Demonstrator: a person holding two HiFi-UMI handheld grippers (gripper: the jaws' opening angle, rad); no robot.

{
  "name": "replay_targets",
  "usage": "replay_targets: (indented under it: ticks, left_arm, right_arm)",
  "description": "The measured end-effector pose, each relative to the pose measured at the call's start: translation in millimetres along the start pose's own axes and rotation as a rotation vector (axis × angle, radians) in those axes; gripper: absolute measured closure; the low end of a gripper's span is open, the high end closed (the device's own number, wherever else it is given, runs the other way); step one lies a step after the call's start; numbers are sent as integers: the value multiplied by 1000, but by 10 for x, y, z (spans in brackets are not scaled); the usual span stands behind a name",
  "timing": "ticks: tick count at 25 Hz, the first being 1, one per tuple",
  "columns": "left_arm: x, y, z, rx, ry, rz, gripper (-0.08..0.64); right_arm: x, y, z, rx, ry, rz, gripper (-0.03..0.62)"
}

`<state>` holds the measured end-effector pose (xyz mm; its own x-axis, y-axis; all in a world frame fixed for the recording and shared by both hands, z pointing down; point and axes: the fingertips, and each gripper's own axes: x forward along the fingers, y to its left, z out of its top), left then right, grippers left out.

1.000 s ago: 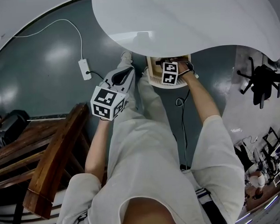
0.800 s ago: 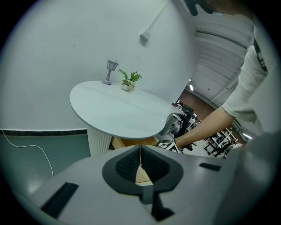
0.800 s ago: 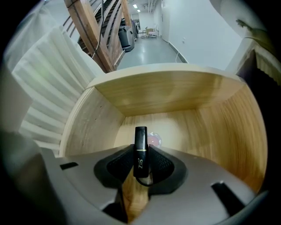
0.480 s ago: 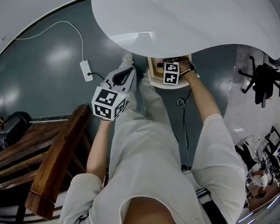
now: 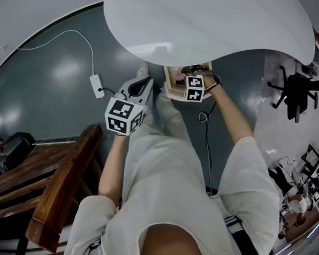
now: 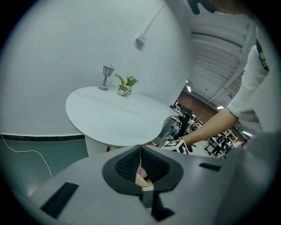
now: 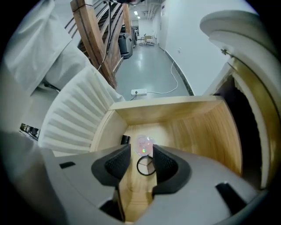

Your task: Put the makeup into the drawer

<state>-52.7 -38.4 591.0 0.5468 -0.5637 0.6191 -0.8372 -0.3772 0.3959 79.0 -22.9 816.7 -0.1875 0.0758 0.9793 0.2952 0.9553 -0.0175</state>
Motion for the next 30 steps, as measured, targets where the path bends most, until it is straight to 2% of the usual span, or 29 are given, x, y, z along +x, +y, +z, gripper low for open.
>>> replay_targets:
  ticks: [7,11,14,19,27,30]
  left_arm:
    - [-55,-155,198,33,-33,3,546]
    - [-89,-242,286,48,-47,5,546]
    - [-113,-309,338,60,-52,7,546]
    - [-142,-397,459,79,-67,11,546]
    - [-190,-482,704,107,-105,28,546]
    - [-206,-514,804,120,-120,32,546]
  right_arm:
    - [-363,-17,-15,22,-31,-94,516]
    - [-596,-17,-46,73,-53,-145,589]
    - [-785,-24,-40,132,-85,-179,594]
    - [-1201,-171,2,375,-219,-251,594]
    - [-2113,-541,-98,879,-571,-408,595]
    - [-2441,-616,-184,1017,-690,-468,595]
